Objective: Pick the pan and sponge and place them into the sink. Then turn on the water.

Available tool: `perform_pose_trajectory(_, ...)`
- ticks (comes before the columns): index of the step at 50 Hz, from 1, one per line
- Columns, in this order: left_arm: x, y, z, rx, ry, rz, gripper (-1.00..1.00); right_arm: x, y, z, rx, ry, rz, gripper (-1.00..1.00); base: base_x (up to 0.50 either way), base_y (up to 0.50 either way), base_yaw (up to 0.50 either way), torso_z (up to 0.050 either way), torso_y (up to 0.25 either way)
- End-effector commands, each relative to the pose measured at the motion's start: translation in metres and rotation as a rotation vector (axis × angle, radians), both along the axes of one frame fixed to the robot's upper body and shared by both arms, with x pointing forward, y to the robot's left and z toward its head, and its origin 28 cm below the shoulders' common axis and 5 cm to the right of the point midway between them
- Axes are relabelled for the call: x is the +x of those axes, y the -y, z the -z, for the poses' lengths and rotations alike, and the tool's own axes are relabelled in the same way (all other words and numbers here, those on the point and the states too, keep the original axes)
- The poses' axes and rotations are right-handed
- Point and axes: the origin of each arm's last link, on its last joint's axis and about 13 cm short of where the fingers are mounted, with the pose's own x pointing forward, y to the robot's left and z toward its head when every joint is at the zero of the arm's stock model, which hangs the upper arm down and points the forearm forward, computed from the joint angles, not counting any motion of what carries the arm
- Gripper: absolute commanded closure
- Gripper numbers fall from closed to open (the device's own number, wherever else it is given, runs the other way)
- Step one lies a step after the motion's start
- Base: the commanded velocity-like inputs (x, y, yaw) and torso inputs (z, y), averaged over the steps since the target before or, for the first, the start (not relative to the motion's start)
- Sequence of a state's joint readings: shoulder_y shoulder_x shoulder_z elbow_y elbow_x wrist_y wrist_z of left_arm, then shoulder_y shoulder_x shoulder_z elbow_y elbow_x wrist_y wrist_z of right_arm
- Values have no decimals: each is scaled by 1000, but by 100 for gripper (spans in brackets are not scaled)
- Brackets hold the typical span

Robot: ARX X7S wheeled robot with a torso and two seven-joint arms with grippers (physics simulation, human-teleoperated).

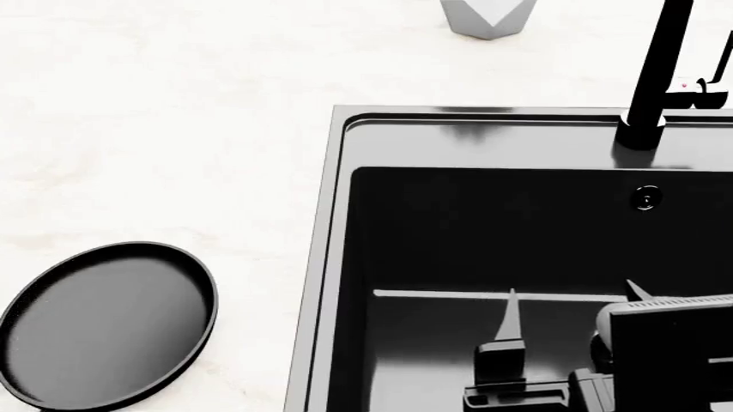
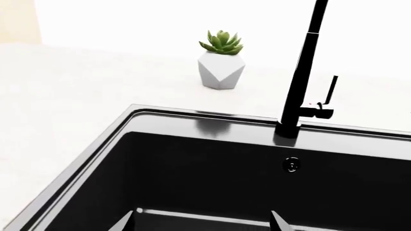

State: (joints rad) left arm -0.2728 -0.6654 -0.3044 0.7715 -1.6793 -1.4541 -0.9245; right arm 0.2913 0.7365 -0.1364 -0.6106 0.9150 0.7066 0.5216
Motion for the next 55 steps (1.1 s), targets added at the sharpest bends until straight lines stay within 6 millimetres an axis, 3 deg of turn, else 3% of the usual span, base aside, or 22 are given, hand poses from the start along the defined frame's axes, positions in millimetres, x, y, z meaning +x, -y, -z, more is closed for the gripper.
perform_pose_trajectory(1,10,-9,10,2,-27,-48,-100,-2,2,-3,-4,14,10,-100,0,0,0,0,0)
perform_pose_trajectory(6,21,-1,16,-2,-48,-47,-100,-1,1,1,0,7,9,-100,0,0,0,0,0)
perform_pose_trajectory(15,20,-5,19,18,-50,-27,-100,0,0,2,-1,3,8,-100,0,0,0,0,0)
perform_pose_trajectory(22,26,6,26,13,-71,-18,-100,-1,1,1,-11,3,9,-100,0,0,0,0,0)
perform_pose_trajectory(41,29,-9,33,5,-106,-37,-100,0,0,1,-4,4,10,-100,0,0,0,0,0)
perform_pose_trajectory(45,36,1,36,6,-113,-39,-100,-1,0,3,-1,2,13,-100,0,0,0,0,0)
perform_pose_trajectory(47,32,-9,35,5,-112,-40,-100,-2,0,3,0,3,14,-100,0,0,0,0,0)
perform_pose_trajectory(55,37,-3,40,0,-126,-38,-100,-1,0,3,-1,3,11,-100,0,0,0,0,0)
